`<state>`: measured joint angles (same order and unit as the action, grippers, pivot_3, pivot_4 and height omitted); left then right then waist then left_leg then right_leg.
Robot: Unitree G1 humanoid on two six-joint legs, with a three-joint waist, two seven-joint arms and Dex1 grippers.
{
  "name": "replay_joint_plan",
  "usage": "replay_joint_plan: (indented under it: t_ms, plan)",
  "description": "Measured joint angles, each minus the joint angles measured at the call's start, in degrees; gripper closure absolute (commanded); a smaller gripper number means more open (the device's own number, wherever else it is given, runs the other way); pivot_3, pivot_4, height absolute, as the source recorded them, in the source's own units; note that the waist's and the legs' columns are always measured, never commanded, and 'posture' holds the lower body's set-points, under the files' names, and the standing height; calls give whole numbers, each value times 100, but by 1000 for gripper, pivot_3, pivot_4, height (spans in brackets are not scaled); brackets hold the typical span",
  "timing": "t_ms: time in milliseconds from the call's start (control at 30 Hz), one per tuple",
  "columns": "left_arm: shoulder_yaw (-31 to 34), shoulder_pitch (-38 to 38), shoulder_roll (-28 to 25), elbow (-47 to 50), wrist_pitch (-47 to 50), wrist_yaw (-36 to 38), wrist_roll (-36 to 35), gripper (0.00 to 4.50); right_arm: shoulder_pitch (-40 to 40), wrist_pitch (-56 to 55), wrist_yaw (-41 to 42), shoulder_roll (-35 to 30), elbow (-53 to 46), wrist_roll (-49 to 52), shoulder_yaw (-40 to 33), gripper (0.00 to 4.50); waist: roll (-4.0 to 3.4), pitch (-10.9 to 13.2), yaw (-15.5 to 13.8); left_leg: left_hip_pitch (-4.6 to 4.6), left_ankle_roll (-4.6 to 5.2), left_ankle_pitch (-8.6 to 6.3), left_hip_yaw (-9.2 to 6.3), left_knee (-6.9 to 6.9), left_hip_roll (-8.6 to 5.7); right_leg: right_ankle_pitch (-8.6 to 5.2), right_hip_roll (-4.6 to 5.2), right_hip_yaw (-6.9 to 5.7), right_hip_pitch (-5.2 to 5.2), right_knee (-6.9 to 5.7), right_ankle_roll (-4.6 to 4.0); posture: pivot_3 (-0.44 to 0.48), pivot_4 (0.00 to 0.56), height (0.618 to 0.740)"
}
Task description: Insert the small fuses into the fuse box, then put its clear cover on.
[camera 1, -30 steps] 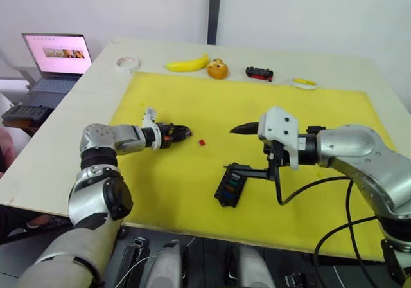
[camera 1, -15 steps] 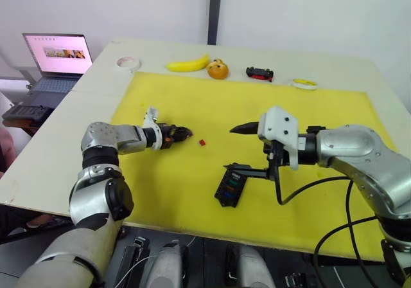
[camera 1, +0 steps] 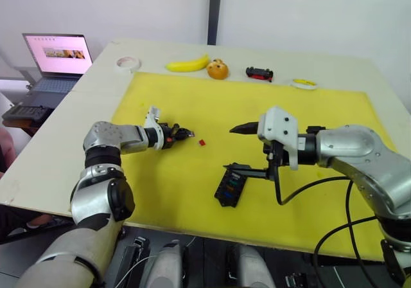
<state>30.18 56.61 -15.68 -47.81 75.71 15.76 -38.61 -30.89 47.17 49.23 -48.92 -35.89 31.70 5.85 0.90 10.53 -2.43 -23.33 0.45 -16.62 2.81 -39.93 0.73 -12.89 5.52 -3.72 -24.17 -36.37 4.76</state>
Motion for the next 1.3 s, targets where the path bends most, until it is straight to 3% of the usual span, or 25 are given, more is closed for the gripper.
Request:
replay_joint_plan:
  t_ms: [533, 833, 967, 1100, 1200, 1300]
  plan:
    - [160, -242, -106, 238, 64, 474, -203, 4477, 0, 0, -15, 1, -1, 1, 4, 0, 0, 0, 35, -1, 0, 0, 1, 1, 9, 0, -1, 0, -5, 0, 0, 0, 150, 737]
    - [614, -730, -347, 1432, 881, 773, -951, 4477, 46, 114, -118, 188, -1, 171, -41, 0, 13, 9, 196, -9, 0, 0, 1, 9, 23, 0, -4, 1, -19, 7, 0, 0, 150, 737]
    - [1210, -785, -552, 2523, 1494, 735, -1812, 4477, 214, 334, -253, 387, 20, 537, -285, 0, 19, 14, 213, -9, -2, 0, 0, 13, 25, 0, -1, 3, -21, 8, 0, 0, 150, 737]
    - [1430, -1093, -882, 3281, 1630, 366, -3115, 4477, 284, 539, -386, 557, 40, 1001, -618, 0, 18, 14, 208, -8, -5, 1, -1, 16, 25, 0, 5, 5, -22, 8, 0, 0, 150, 737]
    - [1475, -1441, -1162, 3723, 1579, -86, -4383, 4477, 272, 707, -556, 838, 163, 1437, -912, 0, 23, 16, 207, -9, -6, 1, -3, 18, 26, 0, 15, 13, -22, 10, -1, 0, 150, 737]
    - [1139, -1940, -1654, 4362, 844, -717, -6267, 4477, 188, 923, -862, 1120, 371, 1999, -1239, 0, 21, 16, 207, -6, -15, 4, -2, 31, 23, 1, 34, 18, -26, 14, -5, 0, 150, 737]
